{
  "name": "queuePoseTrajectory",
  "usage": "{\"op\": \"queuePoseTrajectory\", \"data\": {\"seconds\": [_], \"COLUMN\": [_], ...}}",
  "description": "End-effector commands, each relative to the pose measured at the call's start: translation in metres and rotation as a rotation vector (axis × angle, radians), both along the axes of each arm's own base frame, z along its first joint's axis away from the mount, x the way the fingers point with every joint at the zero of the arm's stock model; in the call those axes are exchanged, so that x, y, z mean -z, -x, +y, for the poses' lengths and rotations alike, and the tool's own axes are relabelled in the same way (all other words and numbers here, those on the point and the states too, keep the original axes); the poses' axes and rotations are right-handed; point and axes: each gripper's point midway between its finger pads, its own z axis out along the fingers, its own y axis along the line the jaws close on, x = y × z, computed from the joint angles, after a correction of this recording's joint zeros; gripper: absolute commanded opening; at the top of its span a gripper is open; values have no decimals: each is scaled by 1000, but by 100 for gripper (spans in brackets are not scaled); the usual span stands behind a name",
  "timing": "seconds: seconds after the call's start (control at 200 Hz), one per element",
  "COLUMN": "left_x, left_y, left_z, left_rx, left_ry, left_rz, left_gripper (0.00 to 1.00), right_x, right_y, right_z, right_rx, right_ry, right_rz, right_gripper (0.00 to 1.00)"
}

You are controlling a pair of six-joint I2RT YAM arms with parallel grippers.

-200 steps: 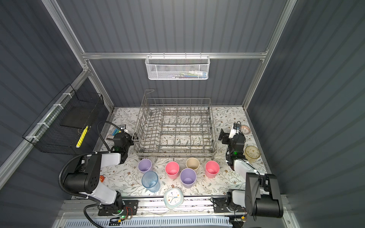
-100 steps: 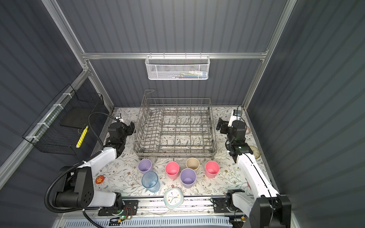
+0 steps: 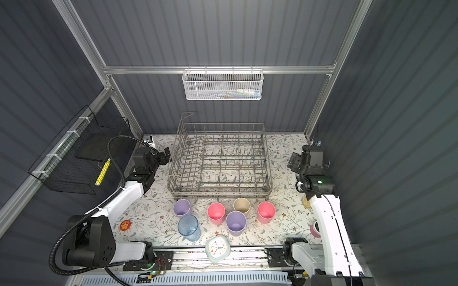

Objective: Load the cups into the dish rack
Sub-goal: 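Lower the right gripper over the amber cup and close on it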

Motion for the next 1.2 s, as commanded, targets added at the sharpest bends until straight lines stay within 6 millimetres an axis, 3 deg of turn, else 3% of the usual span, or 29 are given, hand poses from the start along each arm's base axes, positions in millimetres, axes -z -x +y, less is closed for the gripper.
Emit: {"op": "queuePoseTrajectory", "data": {"seconds": [0.0,0.23,0.48,0.76,1.001,1.196], "left_x": [-14,-10,-13,-12,-14,-4], "left_y": [-3,-2,2,4,7,5], "left_z": [-20,-32,-31,-21,-2,19], "left_rx": [80,137,137,92,-16,-131], "left_ry": [60,102,103,62,29,-33], "left_rz": [-16,-16,-27,-20,-17,32], "left_gripper": [100,100,100,100,100,100], "right_x": [31,67,98,101,98,98], "right_y": [36,53,59,51,49,51], "right_z": [-10,-23,-33,-30,-30,-30], "right_rx": [66,118,160,144,144,144], "right_ry": [-9,-40,-88,-121,-119,-117], "right_rz": [179,279,305,281,264,254], "right_gripper": [89,82,76,77,79,79]}}
